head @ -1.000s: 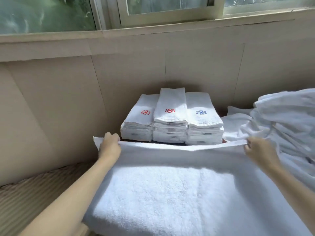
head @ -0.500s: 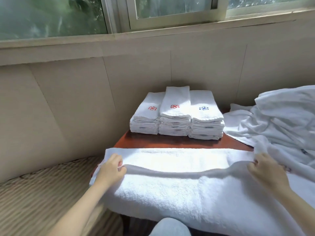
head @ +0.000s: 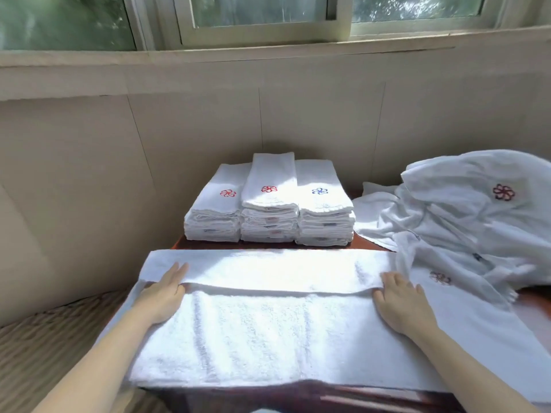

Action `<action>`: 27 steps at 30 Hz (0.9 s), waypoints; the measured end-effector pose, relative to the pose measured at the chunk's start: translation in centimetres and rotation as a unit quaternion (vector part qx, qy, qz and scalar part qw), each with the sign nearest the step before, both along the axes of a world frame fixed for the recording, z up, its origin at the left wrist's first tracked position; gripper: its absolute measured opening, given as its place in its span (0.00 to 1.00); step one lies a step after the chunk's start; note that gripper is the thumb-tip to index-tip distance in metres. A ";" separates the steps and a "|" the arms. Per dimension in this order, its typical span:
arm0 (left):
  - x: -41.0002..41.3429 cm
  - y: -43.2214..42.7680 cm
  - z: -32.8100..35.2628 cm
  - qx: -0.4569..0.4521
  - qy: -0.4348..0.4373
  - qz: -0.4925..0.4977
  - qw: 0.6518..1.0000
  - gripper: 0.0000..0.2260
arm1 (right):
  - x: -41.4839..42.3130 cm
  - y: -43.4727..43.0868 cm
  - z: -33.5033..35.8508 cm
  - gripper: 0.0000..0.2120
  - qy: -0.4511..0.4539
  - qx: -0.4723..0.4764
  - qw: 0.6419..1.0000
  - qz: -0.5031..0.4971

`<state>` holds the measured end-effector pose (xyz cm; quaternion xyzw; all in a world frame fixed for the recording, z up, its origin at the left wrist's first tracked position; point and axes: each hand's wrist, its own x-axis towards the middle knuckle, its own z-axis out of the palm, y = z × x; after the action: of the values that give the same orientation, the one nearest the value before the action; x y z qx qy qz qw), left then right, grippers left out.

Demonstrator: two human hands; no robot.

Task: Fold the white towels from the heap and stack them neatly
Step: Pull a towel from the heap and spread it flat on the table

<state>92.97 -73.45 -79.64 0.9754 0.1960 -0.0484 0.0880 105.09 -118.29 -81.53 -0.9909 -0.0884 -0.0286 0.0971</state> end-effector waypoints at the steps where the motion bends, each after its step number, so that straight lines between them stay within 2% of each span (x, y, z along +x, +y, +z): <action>1: 0.8 0.0 0.2 0.014 0.005 0.005 1.000 0.24 | 0.2 0.4 0.1 0.17 -0.002 0.004 1.000 -0.010; 3: 2.2 -0.9 1.0 0.059 0.040 0.035 0.997 0.24 | 0.3 0.9 0.5 0.16 -0.006 0.013 1.000 -0.028; 6: 3.4 -4.1 3.2 0.147 0.167 0.128 0.966 0.31 | -0.6 0.7 0.5 0.14 -0.003 0.006 1.000 -0.011; 8: 4.0 -7.6 4.1 0.177 0.195 0.144 0.954 0.29 | -1.2 -0.3 0.2 0.17 -0.011 0.083 0.996 0.033; 10: 4.6 -11.9 4.2 0.176 0.156 0.101 0.967 0.24 | -1.6 -1.9 0.7 0.20 -0.021 0.221 0.974 0.038; 12: 5.5 -16.7 3.8 0.132 0.086 0.019 0.987 0.20 | -1.5 -4.3 1.5 0.20 -0.053 0.277 0.959 -0.018; 14: 6.9 -22.0 3.4 0.037 0.031 -0.074 0.996 0.15 | -1.4 -6.9 1.7 0.19 -0.083 0.203 0.973 -0.078; 16: 8.7 -27.3 3.2 -0.062 -0.009 -0.170 0.983 0.16 | -1.4 -9.2 1.8 0.15 -0.089 0.067 0.989 -0.100; 17: 9.3 -29.7 3.2 -0.104 -0.034 -0.209 0.972 0.17 | -1.5 -9.9 1.9 0.12 -0.077 0.029 0.991 -0.104; 20: 10.4 -35.4 2.3 -0.188 -0.066 -0.238 0.950 0.24 | -2.0 -11.1 3.0 0.15 -0.006 0.009 0.992 -0.127; 21: 10.7 -36.4 1.6 -0.190 -0.073 -0.223 0.953 0.26 | -2.3 -11.3 3.2 0.17 0.024 0.014 0.990 -0.136; 23: 11.3 -37.5 0.7 -0.139 -0.086 -0.184 0.969 0.24 | -3.0 -11.5 2.9 0.17 0.049 0.044 0.985 -0.162; 27: 12.8 -39.0 1.2 -0.048 -0.115 -0.161 0.979 0.31 | -2.5 -12.6 2.5 0.16 0.012 0.091 0.976 -0.195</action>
<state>105.76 -112.41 -78.49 0.9878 0.0228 0.0416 0.1482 102.63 -130.89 -79.01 -0.9764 0.1107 -0.0435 0.1804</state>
